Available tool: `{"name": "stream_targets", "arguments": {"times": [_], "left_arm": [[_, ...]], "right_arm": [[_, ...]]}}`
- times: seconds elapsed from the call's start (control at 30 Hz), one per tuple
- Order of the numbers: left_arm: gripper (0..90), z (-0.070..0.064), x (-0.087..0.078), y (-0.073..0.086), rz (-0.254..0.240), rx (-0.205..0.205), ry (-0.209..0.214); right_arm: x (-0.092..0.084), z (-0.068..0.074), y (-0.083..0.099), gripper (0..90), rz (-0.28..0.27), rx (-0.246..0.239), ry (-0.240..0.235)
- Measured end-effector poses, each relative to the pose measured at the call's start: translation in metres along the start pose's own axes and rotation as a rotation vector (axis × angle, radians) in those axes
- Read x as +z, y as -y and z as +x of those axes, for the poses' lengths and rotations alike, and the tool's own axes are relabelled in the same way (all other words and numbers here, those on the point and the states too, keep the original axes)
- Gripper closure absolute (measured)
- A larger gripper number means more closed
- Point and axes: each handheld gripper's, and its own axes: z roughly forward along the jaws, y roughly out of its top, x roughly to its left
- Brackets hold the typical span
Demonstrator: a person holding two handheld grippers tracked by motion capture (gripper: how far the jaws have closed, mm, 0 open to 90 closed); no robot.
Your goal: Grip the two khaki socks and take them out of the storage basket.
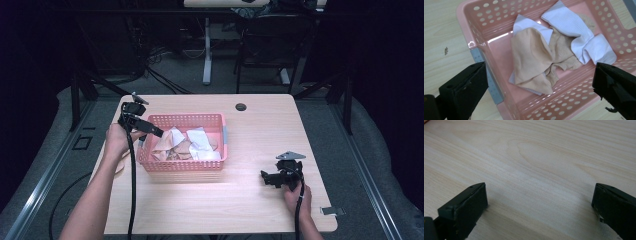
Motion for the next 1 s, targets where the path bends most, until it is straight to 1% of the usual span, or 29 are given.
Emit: {"name": "stream_targets", "arguments": {"times": [0.07,0.17,0.27,0.3,0.33,0.37,0.43,0.5,0.53,0.57,0.6,0.7,0.77,0.83,0.87,0.9,0.97,1.0], "left_arm": [[0.7,-0.002,0.005,-0.002,0.004,0.005,-0.001],[3.0,-0.006,0.013,-0.003,0.022,0.009,0.017],[7.1,-0.011,0.025,-0.002,0.045,0.039,0.027],[8.2,-0.013,0.028,-0.002,0.054,0.035,0.031],[9.6,-0.015,0.032,-0.001,0.064,0.045,0.034],[12.0,-0.016,0.033,-0.001,0.067,0.053,0.032],[14.8,-0.019,0.039,0.000,0.073,0.056,0.024],[16.7,-0.020,0.045,0.001,0.083,0.054,0.014],[19.2,-0.020,0.049,0.002,0.084,0.041,0.016],[20.6,-0.020,0.050,0.002,0.089,0.041,0.010],[21.6,-0.020,0.054,0.003,0.101,0.044,-0.008],[22.5,-0.016,0.060,0.003,0.108,0.024,-0.041],[23.6,-0.014,0.062,0.004,0.100,0.008,-0.047],[24.9,-0.012,0.064,0.004,0.101,0.002,-0.052],[25.5,-0.012,0.065,0.005,0.103,-0.009,-0.053],[26.2,-0.012,0.067,0.006,0.097,-0.009,-0.057],[27.5,-0.012,0.072,0.008,0.107,-0.011,-0.063],[28.1,-0.011,0.074,0.008,0.114,-0.014,-0.057]], "right_arm": [[0.000,0.000,0.000,0.0,0.000,0.000,-0.004],[0.000,0.000,0.000,0.0,0.002,-0.002,0.000],[0.000,0.000,0.000,0.0,0.000,0.000,-0.004],[0.000,0.000,0.000,0.0,-0.002,0.002,-0.004],[0.000,0.000,0.000,0.0,-0.001,0.000,0.001],[0.000,0.000,0.000,0.0,-0.002,0.002,0.002],[0.000,0.000,0.000,0.0,-0.002,0.002,0.002],[0.000,0.000,0.000,0.0,-0.002,0.002,0.002],[0.000,0.000,0.000,0.0,-0.002,0.002,0.002],[0.000,0.000,0.000,0.0,-0.002,0.002,0.002],[0.000,0.000,0.000,0.0,-0.002,0.002,0.003],[0.000,0.000,0.000,0.0,-0.001,0.001,0.001],[0.000,0.000,0.000,0.0,-0.001,0.000,0.001],[0.000,0.000,0.000,0.0,0.001,0.000,-0.002],[0.000,0.000,0.000,0.0,-0.002,0.002,-0.005],[0.000,0.000,0.000,0.0,-0.001,0.001,-0.005],[0.000,0.000,0.000,0.0,-0.001,0.001,-0.005],[0.000,0.000,0.000,0.0,-0.002,0.002,-0.005]]}}
